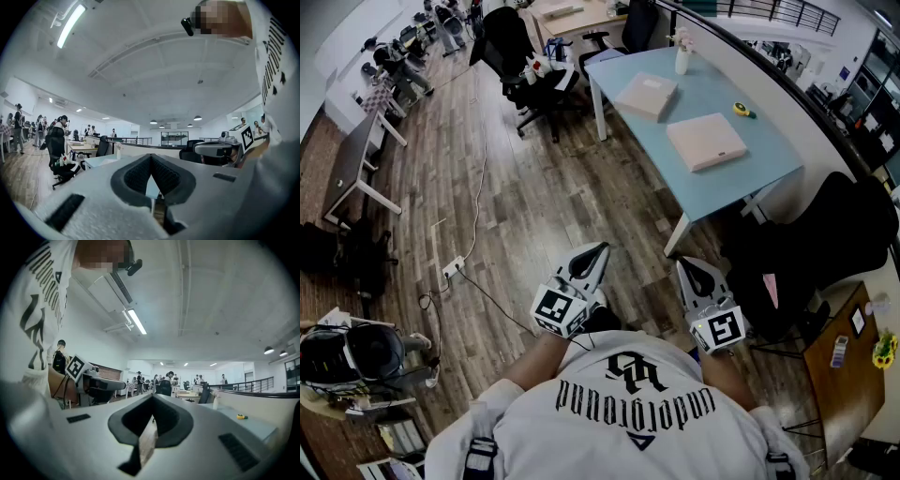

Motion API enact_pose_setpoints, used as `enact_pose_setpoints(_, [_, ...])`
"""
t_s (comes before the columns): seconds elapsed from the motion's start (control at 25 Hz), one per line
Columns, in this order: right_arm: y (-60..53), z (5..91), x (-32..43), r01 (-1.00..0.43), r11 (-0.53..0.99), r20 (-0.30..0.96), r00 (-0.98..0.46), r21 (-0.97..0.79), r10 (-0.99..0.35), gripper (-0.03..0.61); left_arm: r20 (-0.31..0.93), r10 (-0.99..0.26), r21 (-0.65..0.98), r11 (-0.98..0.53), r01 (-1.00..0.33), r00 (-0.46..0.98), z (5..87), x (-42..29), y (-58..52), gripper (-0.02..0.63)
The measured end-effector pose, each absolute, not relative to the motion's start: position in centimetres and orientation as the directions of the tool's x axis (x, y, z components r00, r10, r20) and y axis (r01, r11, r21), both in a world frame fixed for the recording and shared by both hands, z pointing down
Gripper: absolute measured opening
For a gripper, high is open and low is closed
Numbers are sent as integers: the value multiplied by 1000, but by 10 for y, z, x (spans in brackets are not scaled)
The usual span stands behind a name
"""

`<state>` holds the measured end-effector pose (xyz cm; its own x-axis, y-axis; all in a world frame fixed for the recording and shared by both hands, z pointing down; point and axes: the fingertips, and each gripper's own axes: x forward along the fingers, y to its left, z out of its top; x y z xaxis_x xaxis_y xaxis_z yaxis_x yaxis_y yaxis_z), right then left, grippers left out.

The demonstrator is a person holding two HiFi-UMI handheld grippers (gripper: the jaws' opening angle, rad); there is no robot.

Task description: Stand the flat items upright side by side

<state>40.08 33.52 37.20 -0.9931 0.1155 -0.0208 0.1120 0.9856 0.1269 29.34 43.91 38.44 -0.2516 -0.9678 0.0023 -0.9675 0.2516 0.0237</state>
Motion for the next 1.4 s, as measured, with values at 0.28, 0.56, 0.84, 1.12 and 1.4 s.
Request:
enact_pose_setpoints(0.28, [337,374,385,116,985,-9,-993,128,118,5,7,-968,24,251,-968,-251,387,277,438,3])
enact_pose_setpoints(0.56, [328,378,365,76,990,-4,-997,122,77,7,6,-971,44,238,-970,-238,390,255,433,6])
enact_pose_setpoints(0.84, [319,393,313,46,995,18,-999,89,45,170,16,-968,58,251,-966,-250,404,204,430,173])
enact_pose_setpoints(1.12, [320,394,219,48,996,35,-998,75,45,291,47,-969,59,246,-967,-244,410,115,429,354])
enact_pose_setpoints(1.4, [331,392,147,40,997,44,-998,62,37,313,67,-972,40,226,-973,-224,406,47,437,368])
